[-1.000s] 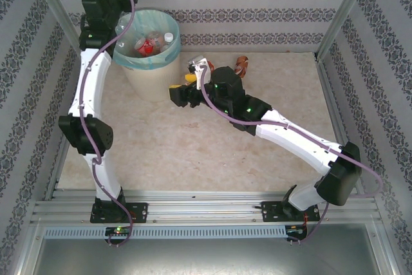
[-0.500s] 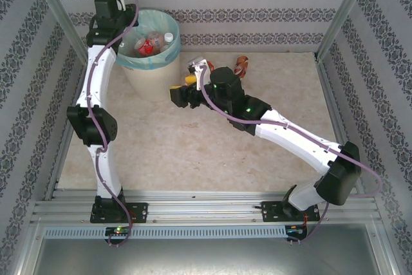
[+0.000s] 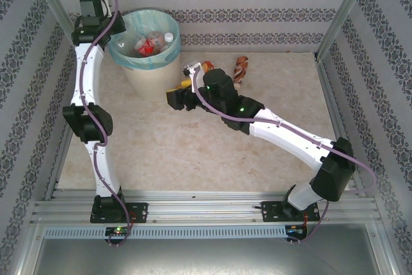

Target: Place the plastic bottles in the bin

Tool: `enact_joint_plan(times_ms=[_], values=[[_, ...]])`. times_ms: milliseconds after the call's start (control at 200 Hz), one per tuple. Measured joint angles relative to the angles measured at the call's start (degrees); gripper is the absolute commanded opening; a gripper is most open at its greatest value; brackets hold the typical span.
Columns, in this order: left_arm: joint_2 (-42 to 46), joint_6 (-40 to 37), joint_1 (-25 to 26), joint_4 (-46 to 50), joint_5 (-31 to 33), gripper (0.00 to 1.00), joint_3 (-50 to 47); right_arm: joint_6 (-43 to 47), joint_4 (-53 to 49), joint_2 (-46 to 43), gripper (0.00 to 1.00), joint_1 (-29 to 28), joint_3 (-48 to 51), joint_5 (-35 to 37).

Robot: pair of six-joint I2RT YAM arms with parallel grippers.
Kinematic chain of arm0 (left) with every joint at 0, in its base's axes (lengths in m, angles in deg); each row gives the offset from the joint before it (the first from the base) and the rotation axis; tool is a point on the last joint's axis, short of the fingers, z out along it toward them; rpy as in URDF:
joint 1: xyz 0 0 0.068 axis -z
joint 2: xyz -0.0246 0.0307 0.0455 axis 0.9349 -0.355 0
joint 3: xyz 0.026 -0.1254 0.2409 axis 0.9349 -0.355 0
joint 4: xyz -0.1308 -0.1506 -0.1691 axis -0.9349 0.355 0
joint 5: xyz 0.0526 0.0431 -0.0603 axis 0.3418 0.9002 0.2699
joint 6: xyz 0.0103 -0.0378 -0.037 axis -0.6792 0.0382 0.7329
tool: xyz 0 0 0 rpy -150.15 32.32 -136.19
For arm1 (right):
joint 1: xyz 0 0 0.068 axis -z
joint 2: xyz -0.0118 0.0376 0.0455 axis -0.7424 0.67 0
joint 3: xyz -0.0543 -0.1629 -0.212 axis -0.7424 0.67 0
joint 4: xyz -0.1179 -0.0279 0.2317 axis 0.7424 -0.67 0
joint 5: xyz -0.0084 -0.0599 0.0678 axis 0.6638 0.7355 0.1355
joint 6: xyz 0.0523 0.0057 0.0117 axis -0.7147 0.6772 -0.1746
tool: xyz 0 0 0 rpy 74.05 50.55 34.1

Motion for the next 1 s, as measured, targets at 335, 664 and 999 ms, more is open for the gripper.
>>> enact_joint_plan(times_ms=[335,664,999], values=[[-0.39,-0.44,0.02,0.28,-2.67,0.01,-0.09,-0.98,-0.48,0.24,0.72,-0.37,-0.09,0.02],[1.68,-4.39,1.31,-0.26,0.11,0.0,-4.26,-1.16,-1.01,0.24,0.72,-0.37,-0.07,0.04],[2.03,-5.7,1.44,-1.05,1.03,0.23,-4.81,-1.14,-1.29,0.24,0.74,-0.37,-0.04,0.13]])
